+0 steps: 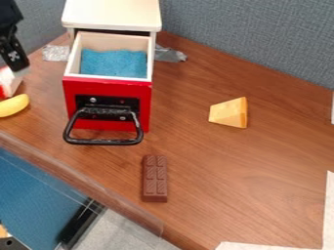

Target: Take the thing out of the drawer and put it on the left side of the table

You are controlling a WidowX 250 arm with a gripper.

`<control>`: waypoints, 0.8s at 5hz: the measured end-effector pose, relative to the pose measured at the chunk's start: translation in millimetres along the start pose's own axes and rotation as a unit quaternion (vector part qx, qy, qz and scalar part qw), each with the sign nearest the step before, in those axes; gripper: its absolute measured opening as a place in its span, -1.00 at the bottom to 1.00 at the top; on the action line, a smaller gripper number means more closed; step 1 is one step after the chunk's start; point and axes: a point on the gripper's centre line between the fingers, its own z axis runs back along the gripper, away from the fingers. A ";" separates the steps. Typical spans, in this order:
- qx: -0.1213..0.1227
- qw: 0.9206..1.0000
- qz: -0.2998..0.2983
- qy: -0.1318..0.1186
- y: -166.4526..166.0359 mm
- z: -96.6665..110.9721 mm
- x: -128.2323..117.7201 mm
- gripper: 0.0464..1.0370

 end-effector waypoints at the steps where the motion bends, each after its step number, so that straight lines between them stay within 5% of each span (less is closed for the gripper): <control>1: -0.014 1.000 -0.006 -0.010 1.6 -9.3 2.2 -0.16; 4: -0.023 1.000 -0.012 -0.007 2.8 -25.2 -2.1 -0.16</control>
